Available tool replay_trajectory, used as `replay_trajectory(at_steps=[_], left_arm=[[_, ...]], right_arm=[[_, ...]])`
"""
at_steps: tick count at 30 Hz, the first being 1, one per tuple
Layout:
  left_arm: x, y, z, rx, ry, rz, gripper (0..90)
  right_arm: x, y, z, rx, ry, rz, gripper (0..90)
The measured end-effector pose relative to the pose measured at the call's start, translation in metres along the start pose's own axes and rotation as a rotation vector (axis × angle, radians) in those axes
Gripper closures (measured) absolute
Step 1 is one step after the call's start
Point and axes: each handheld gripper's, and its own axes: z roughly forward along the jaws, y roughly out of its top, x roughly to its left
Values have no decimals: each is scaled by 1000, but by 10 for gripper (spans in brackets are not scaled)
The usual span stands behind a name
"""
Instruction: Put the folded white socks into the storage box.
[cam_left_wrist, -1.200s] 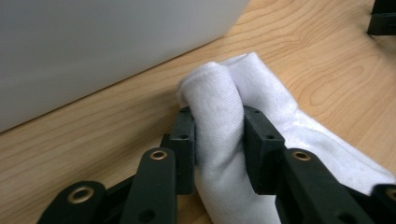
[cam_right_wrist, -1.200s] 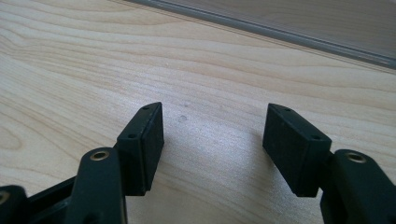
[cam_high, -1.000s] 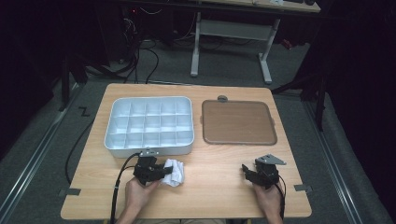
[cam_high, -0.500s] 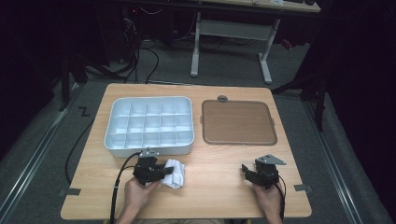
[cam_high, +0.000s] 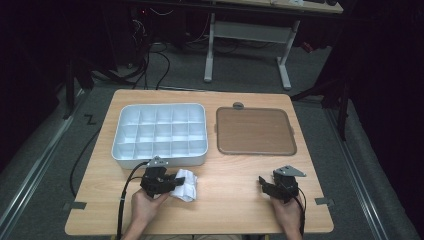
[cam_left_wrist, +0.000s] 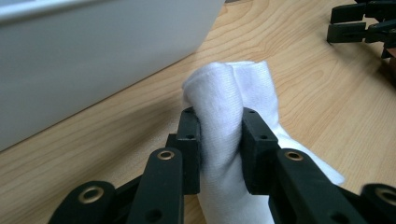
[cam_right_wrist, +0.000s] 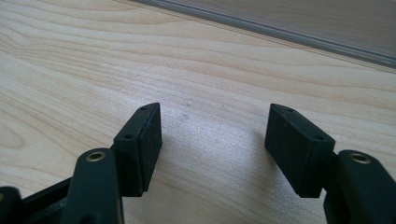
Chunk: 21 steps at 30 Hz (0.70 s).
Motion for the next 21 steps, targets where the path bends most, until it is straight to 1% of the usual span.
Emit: replay_trajectory(at_steps=[2,5,7,9,10,12,15,21], left_arm=[[-2,1,-2,-3,-3,8,724],[-2,3,-3,-3,-9,5,724],[-2,4,-4,0,-7,12,723],[-2,5,-4,-1,-4,9,724],[-2,6,-5,-3,-6,1,723],[-3,6,-5,-1,-9,7,724],[-3,8,-7,-3,-17,-3,723],[-2,10,-8,-4,-15,-16,724]], right_arm=[[0,0,0,0,0,-1,370],[0,0,0,0,0,-1,370],[0,0,0,0,0,-1,370],[0,0,0,0,0,-1,369],[0,0,0,0,1,-1,370],[0,0,0,0,1,-1,368],[0,0,0,0,2,-1,368],[0,0,0,0,2,-2,366]])
